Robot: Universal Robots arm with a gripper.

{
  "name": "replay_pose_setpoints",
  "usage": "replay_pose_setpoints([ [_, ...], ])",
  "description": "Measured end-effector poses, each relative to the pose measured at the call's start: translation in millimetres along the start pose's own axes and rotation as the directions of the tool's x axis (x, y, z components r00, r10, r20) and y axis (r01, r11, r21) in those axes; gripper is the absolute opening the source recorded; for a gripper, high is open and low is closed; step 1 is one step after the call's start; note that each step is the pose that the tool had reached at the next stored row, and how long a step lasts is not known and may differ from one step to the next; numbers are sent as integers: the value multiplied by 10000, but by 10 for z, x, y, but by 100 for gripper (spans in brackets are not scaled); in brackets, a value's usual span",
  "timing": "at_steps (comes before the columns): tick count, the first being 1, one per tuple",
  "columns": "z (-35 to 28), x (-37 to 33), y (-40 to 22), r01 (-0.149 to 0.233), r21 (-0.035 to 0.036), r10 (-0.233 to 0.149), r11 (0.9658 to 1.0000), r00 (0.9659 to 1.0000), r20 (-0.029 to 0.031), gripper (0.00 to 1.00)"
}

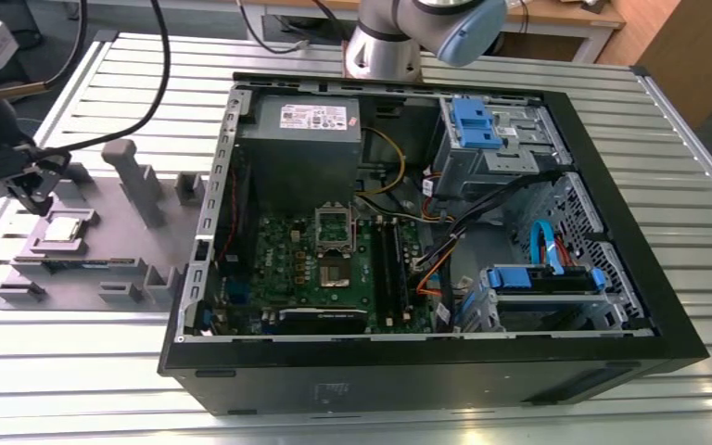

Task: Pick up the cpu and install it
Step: 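Reach for the cpu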

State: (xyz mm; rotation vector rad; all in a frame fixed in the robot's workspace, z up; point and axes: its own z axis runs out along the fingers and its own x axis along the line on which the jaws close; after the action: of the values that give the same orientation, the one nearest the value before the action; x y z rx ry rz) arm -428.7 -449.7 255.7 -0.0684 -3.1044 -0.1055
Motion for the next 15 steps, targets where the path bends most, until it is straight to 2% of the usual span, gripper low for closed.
replay_pose_setpoints([
  [3,42,23,8,0,1,0,10000,10000,-2,10],
  [9,152,22,8,4,1,-4,10000,10000,-2,10],
  [15,238,22,47,5,4,-5,10000,10000,-1,10],
])
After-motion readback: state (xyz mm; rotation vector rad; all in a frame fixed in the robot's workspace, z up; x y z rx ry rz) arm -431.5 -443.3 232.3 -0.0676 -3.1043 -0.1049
